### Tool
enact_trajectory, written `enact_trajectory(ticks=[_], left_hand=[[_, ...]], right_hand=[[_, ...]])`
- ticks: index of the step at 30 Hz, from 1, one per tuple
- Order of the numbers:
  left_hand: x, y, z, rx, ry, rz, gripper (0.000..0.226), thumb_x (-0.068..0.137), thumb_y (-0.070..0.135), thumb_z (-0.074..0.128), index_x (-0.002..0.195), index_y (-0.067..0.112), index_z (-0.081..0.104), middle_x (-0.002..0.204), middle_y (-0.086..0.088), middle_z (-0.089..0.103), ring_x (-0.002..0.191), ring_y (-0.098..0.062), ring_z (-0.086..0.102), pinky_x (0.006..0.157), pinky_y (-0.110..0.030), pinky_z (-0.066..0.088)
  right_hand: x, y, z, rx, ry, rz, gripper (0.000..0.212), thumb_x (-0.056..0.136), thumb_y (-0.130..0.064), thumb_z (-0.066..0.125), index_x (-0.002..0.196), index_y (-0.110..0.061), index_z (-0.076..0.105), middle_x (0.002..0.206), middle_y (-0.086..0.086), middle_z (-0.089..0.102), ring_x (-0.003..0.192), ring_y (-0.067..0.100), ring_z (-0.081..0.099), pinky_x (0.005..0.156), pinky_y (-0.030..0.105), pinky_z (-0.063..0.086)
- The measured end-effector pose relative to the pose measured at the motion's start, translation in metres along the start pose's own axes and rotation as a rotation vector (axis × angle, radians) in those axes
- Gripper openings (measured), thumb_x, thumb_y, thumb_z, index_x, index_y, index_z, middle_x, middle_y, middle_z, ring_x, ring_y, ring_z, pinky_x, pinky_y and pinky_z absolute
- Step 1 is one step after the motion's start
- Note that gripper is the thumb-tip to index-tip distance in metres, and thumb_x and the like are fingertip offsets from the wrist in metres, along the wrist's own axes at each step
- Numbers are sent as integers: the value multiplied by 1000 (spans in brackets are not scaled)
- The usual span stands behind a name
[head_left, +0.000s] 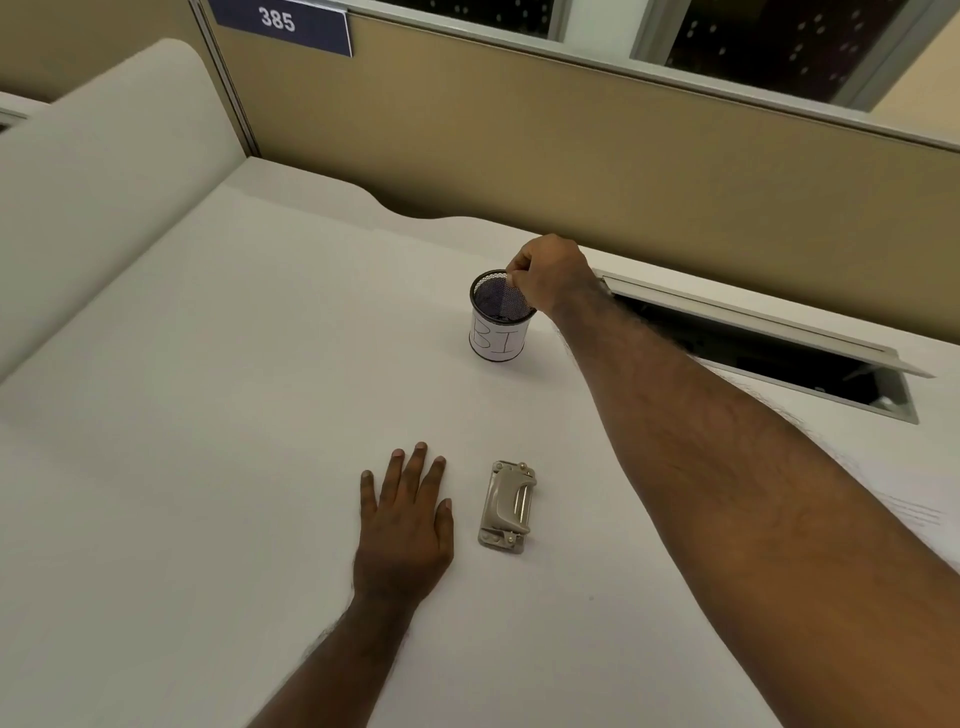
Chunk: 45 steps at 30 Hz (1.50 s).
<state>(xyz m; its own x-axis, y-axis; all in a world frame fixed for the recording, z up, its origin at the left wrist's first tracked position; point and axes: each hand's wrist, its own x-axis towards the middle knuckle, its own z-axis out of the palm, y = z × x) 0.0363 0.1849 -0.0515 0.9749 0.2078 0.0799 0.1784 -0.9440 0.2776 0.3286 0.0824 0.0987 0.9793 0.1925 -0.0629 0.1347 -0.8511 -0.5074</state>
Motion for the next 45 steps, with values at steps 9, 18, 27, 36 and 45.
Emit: enact_trajectory(ticks=[9, 18, 27, 36, 45], left_hand=[[-1, 3, -4, -5, 1, -4, 51, 92, 32, 40, 141, 20, 47, 155, -5, 38, 145, -26, 33, 117, -57, 23], [-2, 1, 3, 45, -15, 4, 51, 97, 31, 36, 146, 20, 39, 158, -4, 32, 147, -27, 28, 117, -56, 17], [-1, 0, 4, 87, -64, 18, 54, 98, 32, 30, 150, 20, 30, 161, -5, 24, 148, -30, 23, 117, -59, 15], [-1, 0, 3, 96, -71, 10, 55, 98, 36, 26, 151, 21, 29, 162, -3, 23, 149, -28, 21, 118, -58, 15], [0, -1, 4, 75, -92, -1, 57, 97, 37, 23, 152, 23, 26, 163, -1, 19, 150, -26, 17, 119, -57, 11]], right_hand=[[-29, 4, -20, 268, -1, -39, 14, 86, -14, 59, 88, -16, 73, 69, -5, 69, 45, 9, 62, 51, 22, 52], [-179, 99, -35, 362, 71, 114, 11, 87, -23, 65, 93, -22, 73, 82, -10, 71, 63, 5, 69, 57, 18, 53], [-324, 175, 38, 203, -139, 327, 14, 82, -30, 69, 95, -28, 74, 99, -11, 71, 91, 5, 65, 81, 20, 49], [-323, 150, 54, -126, -181, 146, 17, 91, -30, 59, 94, -20, 73, 100, 0, 67, 97, 22, 60, 79, 31, 46], [-310, 122, 56, -424, -184, 201, 14, 85, -5, 50, 91, -8, 62, 97, 10, 69, 91, 30, 66, 69, 31, 48]])
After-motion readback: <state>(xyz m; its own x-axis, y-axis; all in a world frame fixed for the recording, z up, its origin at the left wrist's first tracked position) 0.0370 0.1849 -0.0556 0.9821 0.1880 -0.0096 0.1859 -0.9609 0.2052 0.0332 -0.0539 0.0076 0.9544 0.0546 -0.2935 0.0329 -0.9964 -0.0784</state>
